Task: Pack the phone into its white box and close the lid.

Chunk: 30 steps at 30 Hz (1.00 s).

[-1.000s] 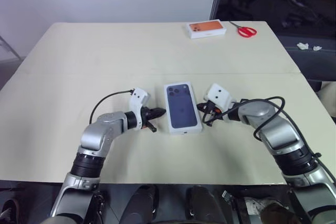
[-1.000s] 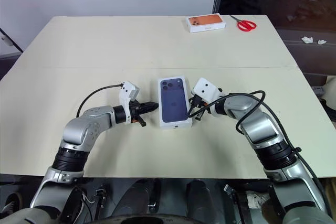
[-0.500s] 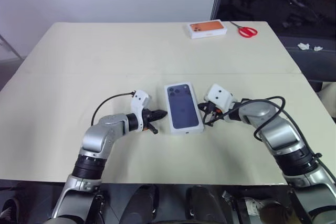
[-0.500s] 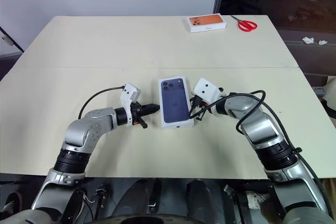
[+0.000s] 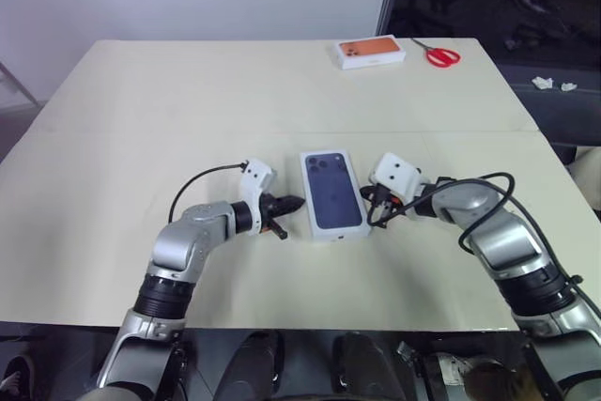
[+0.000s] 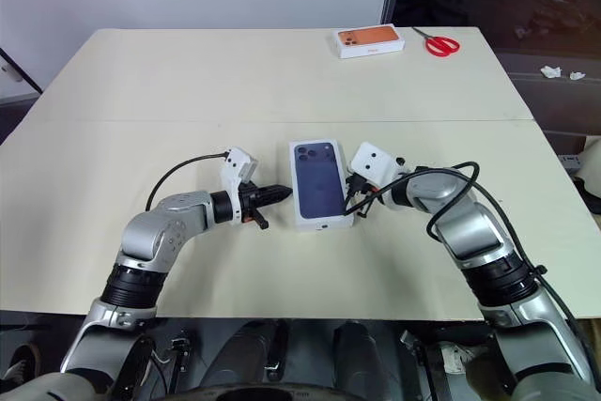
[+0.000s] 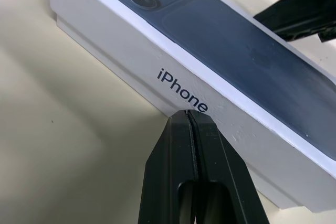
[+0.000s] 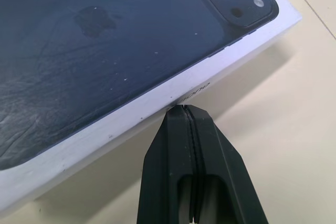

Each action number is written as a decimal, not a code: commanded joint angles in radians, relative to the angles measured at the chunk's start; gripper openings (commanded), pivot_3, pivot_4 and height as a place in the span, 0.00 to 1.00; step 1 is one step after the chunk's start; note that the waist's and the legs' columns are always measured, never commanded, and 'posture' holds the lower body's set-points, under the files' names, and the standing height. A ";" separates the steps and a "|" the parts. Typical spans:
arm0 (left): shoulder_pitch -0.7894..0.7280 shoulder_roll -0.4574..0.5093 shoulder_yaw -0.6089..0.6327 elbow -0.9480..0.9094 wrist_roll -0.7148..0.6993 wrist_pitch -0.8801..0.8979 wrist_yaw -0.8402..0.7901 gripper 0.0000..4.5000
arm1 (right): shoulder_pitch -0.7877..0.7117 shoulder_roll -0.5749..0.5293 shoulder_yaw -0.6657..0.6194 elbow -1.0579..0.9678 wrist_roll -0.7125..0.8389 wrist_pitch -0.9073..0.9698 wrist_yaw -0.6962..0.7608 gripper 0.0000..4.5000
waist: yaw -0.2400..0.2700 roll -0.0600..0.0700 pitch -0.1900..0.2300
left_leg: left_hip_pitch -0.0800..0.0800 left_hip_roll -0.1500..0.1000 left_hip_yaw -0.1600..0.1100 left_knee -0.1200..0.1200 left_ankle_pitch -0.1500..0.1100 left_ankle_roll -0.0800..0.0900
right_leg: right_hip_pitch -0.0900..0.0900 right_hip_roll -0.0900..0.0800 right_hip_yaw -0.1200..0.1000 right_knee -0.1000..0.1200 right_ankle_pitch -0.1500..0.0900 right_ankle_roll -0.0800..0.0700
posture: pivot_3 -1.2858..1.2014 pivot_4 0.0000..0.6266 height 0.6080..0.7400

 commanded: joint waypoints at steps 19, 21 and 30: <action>-0.182 -0.074 0.051 0.102 -0.054 -0.020 0.050 0.01 | -0.139 0.055 -0.056 0.089 0.049 -0.119 0.064 0.00 | -0.002 0.000 0.000 | 0.000 0.000 0.000 0.000 0.001 -0.002 | 0.000 0.001 0.000 0.000 0.000 0.000 | 0.52 0.24 1.00; -0.163 -0.057 -0.012 0.141 0.002 -0.040 0.042 0.01 | -0.112 0.066 -0.028 0.069 0.057 -0.090 0.086 0.00 | -0.003 0.000 0.000 | 0.000 0.000 0.000 0.000 0.001 -0.002 | -0.001 0.001 0.000 0.000 0.000 0.000 | 0.52 0.24 1.00; -0.026 0.053 -0.155 0.074 0.058 -0.043 -0.053 0.01 | 0.052 -0.032 0.053 -0.108 0.078 -0.035 0.208 0.00 | -0.004 0.000 -0.003 | 0.016 0.001 0.000 -0.002 -0.005 0.006 | 0.017 0.001 0.000 -0.005 0.000 0.000 | 0.52 0.24 1.00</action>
